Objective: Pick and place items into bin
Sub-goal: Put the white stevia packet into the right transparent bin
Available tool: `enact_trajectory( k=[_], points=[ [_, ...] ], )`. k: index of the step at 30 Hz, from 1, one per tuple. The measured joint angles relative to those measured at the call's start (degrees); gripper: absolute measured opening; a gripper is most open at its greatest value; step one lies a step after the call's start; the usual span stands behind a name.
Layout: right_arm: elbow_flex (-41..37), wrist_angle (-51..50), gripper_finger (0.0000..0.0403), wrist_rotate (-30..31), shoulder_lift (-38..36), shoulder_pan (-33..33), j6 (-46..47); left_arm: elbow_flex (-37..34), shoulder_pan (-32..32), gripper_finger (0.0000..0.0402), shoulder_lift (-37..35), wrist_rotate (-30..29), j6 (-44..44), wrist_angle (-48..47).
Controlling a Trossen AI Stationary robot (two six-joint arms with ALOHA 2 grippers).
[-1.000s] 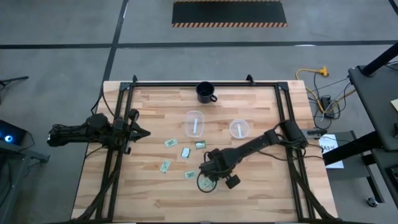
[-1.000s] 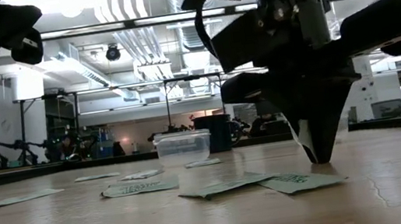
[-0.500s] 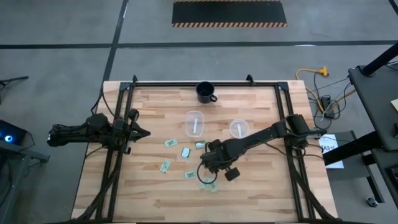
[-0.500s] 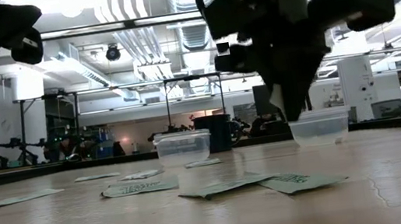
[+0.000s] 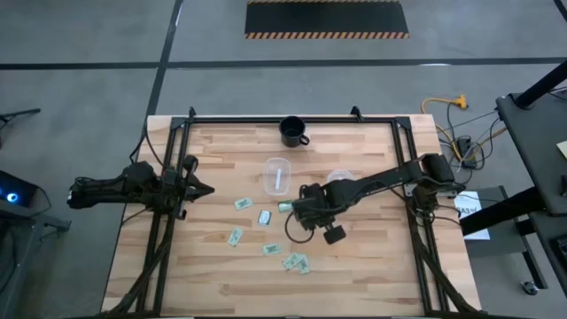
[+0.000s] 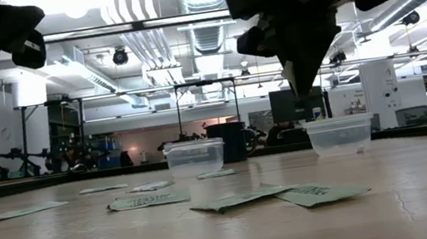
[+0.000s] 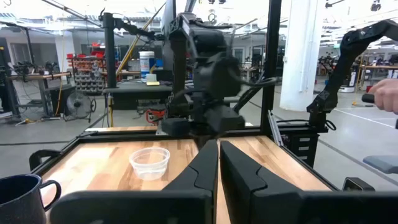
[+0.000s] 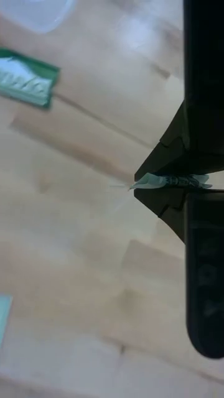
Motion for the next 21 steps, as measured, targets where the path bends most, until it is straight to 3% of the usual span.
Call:
enact_trajectory(
  k=[21],
  points=[
    [-9.52, 0.78, 0.0008, 0.01, -3.37, -8.97, -2.13, 0.0, -0.01, 0.0, 0.02, -0.01, -0.01, -0.03]
  ],
)
